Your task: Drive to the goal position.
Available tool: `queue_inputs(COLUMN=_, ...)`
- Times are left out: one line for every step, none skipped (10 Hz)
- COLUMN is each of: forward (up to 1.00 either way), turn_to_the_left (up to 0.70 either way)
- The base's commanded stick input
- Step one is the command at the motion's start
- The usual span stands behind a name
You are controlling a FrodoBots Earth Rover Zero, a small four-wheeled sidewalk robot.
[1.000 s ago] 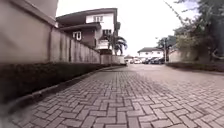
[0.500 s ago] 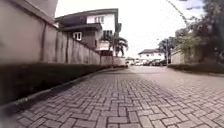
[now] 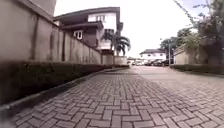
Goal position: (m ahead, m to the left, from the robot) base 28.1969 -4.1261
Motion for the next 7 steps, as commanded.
queue_inputs(forward=0.69, turn_to_the_left=0.03)
queue_inputs(forward=0.69, turn_to_the_left=0.03)
queue_inputs(forward=0.69, turn_to_the_left=0.03)
queue_inputs(forward=0.69, turn_to_the_left=0.03)
queue_inputs(forward=0.69, turn_to_the_left=0.03)
queue_inputs(forward=0.69, turn_to_the_left=0.03)
queue_inputs(forward=0.69, turn_to_the_left=0.03)
